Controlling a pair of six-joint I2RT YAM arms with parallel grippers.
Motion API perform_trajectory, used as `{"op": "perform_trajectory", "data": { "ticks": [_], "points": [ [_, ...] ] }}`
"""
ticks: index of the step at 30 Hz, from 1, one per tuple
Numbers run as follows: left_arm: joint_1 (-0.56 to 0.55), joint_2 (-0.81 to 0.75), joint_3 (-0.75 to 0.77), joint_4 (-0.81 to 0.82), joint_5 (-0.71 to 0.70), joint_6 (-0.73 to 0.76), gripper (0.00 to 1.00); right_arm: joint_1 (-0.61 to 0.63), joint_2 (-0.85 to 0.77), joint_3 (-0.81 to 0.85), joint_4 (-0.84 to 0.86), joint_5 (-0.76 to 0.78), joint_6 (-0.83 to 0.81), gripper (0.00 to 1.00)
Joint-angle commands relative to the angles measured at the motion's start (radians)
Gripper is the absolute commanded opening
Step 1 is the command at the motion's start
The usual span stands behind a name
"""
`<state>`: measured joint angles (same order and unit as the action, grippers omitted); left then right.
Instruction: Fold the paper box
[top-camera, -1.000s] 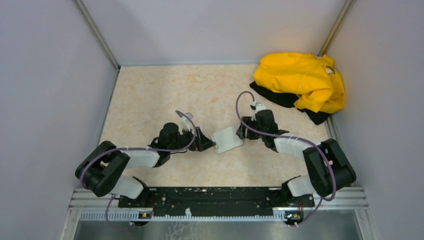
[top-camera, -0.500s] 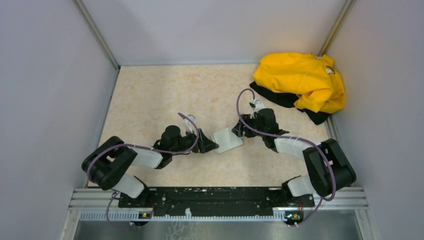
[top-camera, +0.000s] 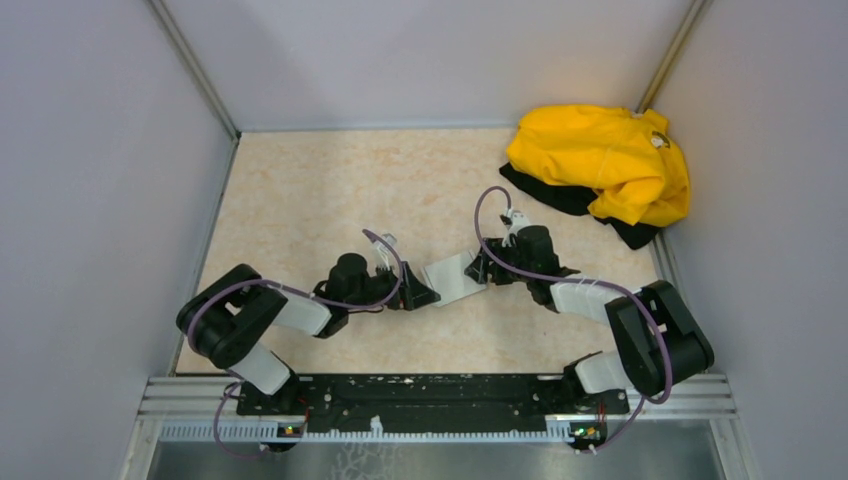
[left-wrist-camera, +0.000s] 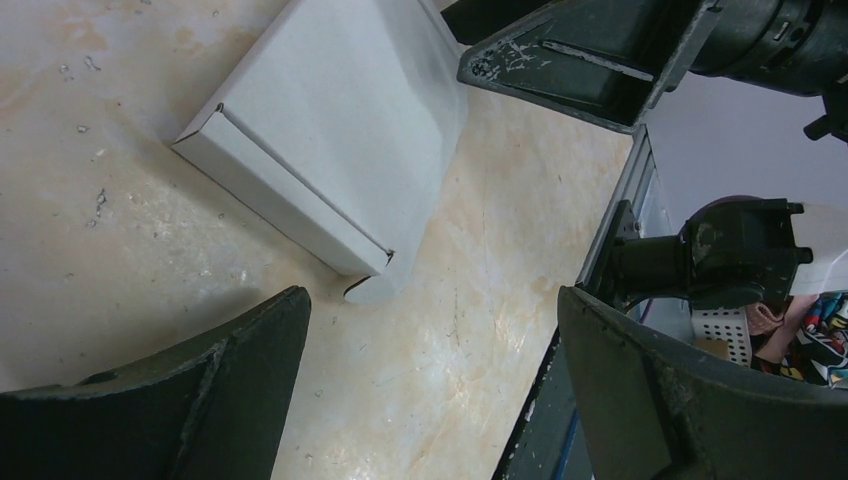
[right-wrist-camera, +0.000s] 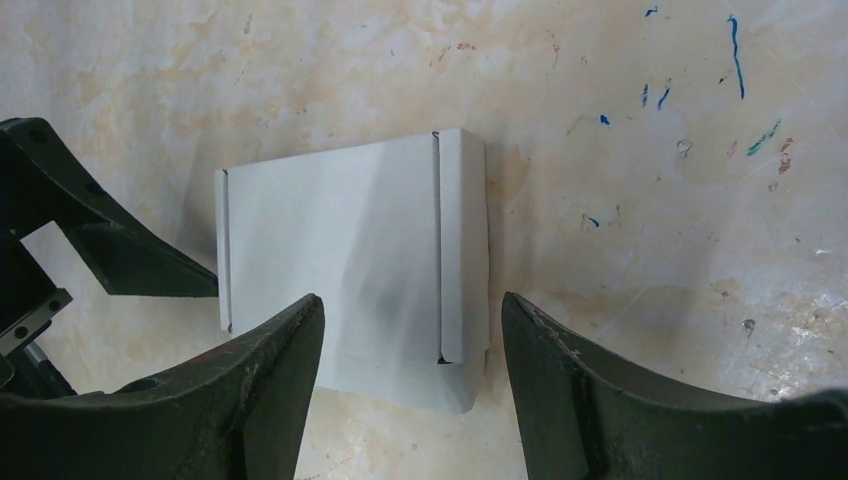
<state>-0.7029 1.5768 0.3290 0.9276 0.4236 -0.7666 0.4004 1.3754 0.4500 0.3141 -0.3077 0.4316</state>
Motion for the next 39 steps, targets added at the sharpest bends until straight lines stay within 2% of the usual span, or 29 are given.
{"op": "perform_trajectory", "data": {
  "ticks": [1,11,39],
  "points": [
    [-0.008,0.040,0.032,0.061,0.007,0.007,0.99,-0.006,-0.025,-0.005,0.068,-0.024,0.013,0.65],
    [-0.021,0.120,0.049,0.150,-0.004,-0.013,0.99,-0.006,-0.010,-0.003,0.090,-0.036,0.017,0.65],
    [-0.036,0.135,0.072,0.153,-0.016,-0.016,0.99,-0.006,-0.049,-0.043,0.099,-0.054,0.026,0.65]
  ]
}}
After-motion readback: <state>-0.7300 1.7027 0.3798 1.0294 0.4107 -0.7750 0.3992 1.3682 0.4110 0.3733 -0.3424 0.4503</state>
